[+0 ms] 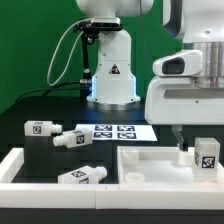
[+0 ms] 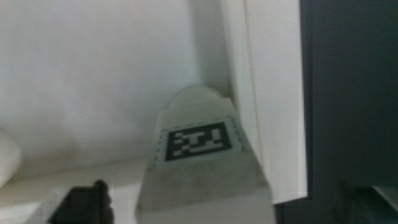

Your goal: Assemble one leg

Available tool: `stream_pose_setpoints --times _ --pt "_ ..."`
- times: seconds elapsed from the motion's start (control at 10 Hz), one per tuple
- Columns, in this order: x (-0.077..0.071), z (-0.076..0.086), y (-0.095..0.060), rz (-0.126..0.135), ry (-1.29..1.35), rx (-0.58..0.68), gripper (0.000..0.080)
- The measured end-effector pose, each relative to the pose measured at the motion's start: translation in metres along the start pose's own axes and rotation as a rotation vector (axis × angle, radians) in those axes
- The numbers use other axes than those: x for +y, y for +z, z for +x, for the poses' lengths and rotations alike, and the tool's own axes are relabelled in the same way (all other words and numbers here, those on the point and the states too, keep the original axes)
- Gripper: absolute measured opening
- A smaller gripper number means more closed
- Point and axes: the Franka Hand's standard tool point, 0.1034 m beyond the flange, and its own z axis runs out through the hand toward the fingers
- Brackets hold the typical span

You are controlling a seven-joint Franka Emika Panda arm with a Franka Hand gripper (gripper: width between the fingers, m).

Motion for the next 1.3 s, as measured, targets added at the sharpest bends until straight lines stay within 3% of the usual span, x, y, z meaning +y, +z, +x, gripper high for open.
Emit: stream_pose_setpoints --times 0.1,0.2,0.3,0.5,0.9,1.0,1.3 --pt "0.0003 0.0001 0.0000 0.000 0.000 0.000 0.0523" --pt "0.0002 0.0000 0.0001 0.001 0.018 0.000 0.0376" --pt "0.0017 -0.0001 0.0005 -0.001 0.090 -0.001 0.0286" --pt "0.0019 0.0000 0.0006 -0.002 0.232 0.000 0.0286" --pt "0.0013 -0.0009 0.0006 -0.026 0.771 0.012 0.0286" --pt "0.0018 -0.0005 0.0005 -0.022 0.894 0.008 0.0287" --pt "0.0016 0.0005 0.0006 0.021 1.368 -0.030 0.0287"
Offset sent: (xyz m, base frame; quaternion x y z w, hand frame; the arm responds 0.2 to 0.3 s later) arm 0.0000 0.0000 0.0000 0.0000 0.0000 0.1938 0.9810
